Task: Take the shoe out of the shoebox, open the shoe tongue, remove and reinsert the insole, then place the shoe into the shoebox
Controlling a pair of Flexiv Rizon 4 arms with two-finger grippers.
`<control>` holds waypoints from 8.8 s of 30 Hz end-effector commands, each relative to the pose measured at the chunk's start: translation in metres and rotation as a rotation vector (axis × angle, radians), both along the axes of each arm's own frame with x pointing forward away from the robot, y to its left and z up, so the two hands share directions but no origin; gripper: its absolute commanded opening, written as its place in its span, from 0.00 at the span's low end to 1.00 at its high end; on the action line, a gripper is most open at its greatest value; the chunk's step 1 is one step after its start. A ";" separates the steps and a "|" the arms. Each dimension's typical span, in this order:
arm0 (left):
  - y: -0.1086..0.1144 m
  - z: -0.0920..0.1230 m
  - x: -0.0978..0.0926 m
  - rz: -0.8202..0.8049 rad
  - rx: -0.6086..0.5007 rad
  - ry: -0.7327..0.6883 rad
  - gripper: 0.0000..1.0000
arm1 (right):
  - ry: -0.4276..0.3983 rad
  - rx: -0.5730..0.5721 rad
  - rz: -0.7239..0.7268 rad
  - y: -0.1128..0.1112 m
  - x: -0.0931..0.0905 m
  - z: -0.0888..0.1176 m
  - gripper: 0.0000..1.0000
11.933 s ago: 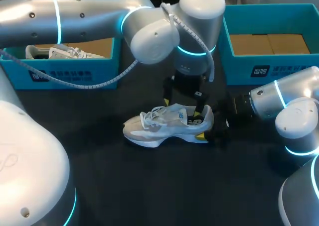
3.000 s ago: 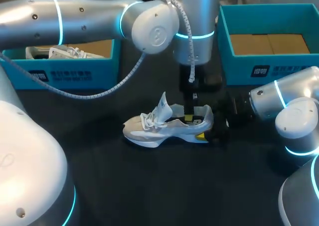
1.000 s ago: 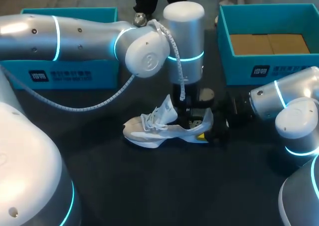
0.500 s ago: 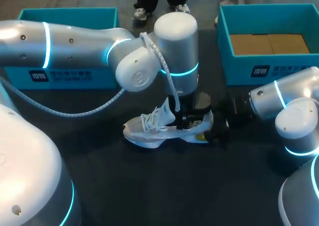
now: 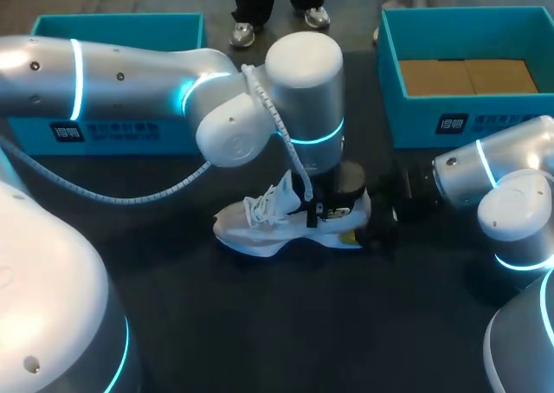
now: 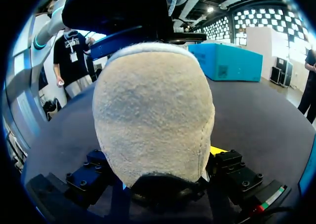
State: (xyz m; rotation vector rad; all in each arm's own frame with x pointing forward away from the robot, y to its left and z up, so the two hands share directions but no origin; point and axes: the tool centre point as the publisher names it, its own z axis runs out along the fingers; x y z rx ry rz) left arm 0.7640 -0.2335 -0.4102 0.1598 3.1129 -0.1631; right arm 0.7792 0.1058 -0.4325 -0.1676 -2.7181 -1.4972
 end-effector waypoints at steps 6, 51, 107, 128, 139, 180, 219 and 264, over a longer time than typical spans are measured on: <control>0.010 0.006 0.007 0.017 -0.030 -0.027 0.00 | 0.001 -0.003 0.000 0.006 -0.002 -0.011 0.00; 0.021 0.073 0.002 -0.008 -0.255 0.067 0.00 | 0.001 -0.003 0.000 0.006 -0.002 -0.011 0.00; -0.004 0.107 -0.007 -0.068 -0.383 -0.014 0.76 | 0.001 -0.003 0.000 0.006 -0.002 -0.011 0.00; -0.005 0.116 -0.013 -0.037 -0.384 -0.339 0.77 | 0.001 -0.003 0.000 0.006 -0.002 -0.011 0.00; -0.005 0.116 -0.015 0.000 -0.395 -0.484 0.62 | 0.001 -0.003 0.000 0.006 -0.002 -0.011 0.00; -0.014 0.109 -0.006 0.033 -0.385 -0.701 0.47 | 0.001 -0.003 0.000 0.006 -0.002 -0.011 0.00; -0.021 0.098 0.013 0.051 -0.414 -0.693 0.00 | 0.001 -0.003 0.000 0.006 -0.002 -0.011 0.00; -0.066 0.211 -0.003 0.128 -0.746 -0.571 0.00 | 0.001 -0.003 0.000 0.006 -0.002 -0.011 0.00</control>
